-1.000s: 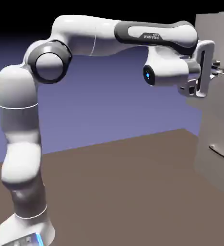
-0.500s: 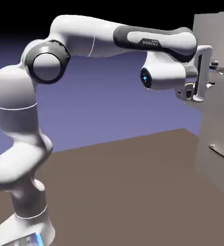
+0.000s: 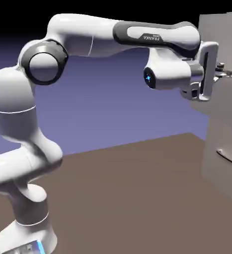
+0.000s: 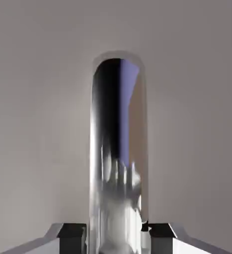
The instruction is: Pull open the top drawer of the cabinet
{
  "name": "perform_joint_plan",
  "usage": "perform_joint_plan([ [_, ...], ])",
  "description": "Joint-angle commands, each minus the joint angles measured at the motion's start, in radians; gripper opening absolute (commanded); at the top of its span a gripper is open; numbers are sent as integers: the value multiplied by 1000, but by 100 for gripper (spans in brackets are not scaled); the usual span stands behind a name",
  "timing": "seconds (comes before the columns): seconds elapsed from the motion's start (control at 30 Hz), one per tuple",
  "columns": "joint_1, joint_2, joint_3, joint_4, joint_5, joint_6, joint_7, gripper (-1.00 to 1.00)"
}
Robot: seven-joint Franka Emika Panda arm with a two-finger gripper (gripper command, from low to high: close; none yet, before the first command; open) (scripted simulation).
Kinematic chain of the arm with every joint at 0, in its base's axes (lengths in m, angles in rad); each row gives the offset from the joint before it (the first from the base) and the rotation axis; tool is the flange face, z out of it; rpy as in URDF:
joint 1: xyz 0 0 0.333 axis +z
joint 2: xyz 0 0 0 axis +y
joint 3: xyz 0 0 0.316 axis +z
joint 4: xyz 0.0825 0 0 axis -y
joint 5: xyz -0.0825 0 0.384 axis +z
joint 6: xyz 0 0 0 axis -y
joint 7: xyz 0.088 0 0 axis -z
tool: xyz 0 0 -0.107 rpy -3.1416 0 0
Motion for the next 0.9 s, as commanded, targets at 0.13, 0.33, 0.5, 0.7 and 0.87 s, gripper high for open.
perform_joint_plan([
  [0.13,174,30,-176,37,7,9,-13,-100],
  [0.33,391,58,-389,67,20,16,-37,-100],
  [0.5,572,66,-568,73,29,19,-52,-100],
  [0.7,783,8,-785,2,20,5,-34,-100],
  [0.87,811,-149,-831,-179,-29,-34,55,-100],
])
